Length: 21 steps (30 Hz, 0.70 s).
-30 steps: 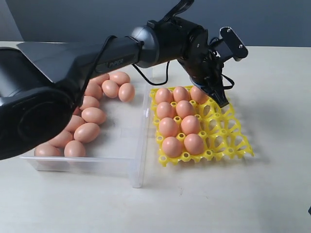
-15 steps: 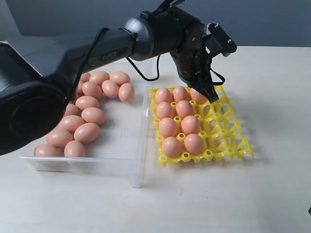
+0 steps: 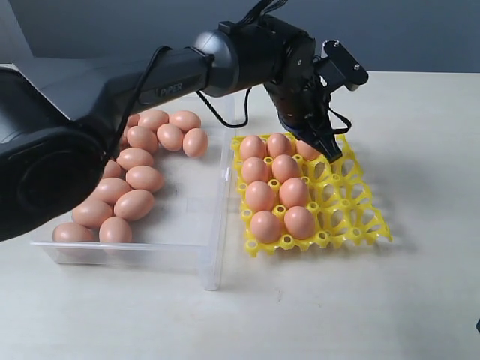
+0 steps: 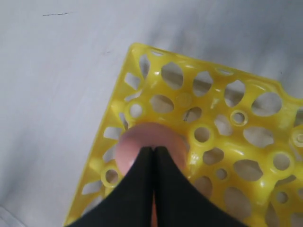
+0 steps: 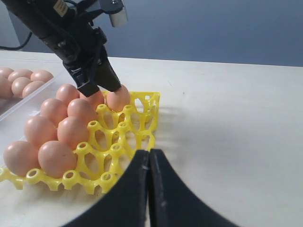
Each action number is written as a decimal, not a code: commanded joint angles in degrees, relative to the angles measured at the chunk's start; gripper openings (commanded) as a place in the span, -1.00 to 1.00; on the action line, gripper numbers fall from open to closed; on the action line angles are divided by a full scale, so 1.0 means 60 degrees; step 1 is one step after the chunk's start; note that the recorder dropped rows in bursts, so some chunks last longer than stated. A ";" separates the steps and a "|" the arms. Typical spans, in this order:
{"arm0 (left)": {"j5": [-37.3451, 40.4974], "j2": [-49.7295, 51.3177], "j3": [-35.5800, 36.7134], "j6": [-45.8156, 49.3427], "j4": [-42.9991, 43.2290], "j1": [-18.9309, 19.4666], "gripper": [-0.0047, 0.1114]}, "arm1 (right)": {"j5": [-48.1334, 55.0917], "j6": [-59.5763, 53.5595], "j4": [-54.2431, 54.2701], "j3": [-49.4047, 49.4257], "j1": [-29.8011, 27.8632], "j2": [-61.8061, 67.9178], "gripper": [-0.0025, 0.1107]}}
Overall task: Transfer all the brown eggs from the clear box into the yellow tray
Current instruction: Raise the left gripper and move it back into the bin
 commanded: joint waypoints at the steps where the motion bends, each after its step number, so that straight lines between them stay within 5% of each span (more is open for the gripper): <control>1: 0.0085 -0.0738 0.0017 0.0018 -0.0115 -0.0007 -0.91 | -0.0114 -0.0002 -0.0024 -0.0033 0.0014 0.0000 -0.93; 9: 0.1282 -0.1151 0.0072 -0.0282 -0.0022 0.0623 -0.91 | -0.0114 -0.0002 -0.0024 -0.0033 0.0014 0.0000 -0.93; 21: 0.1349 -0.2503 0.2327 -0.0121 -0.0149 0.2580 -0.91 | -0.0114 -0.0002 -0.0024 -0.0033 0.0014 0.0000 -0.93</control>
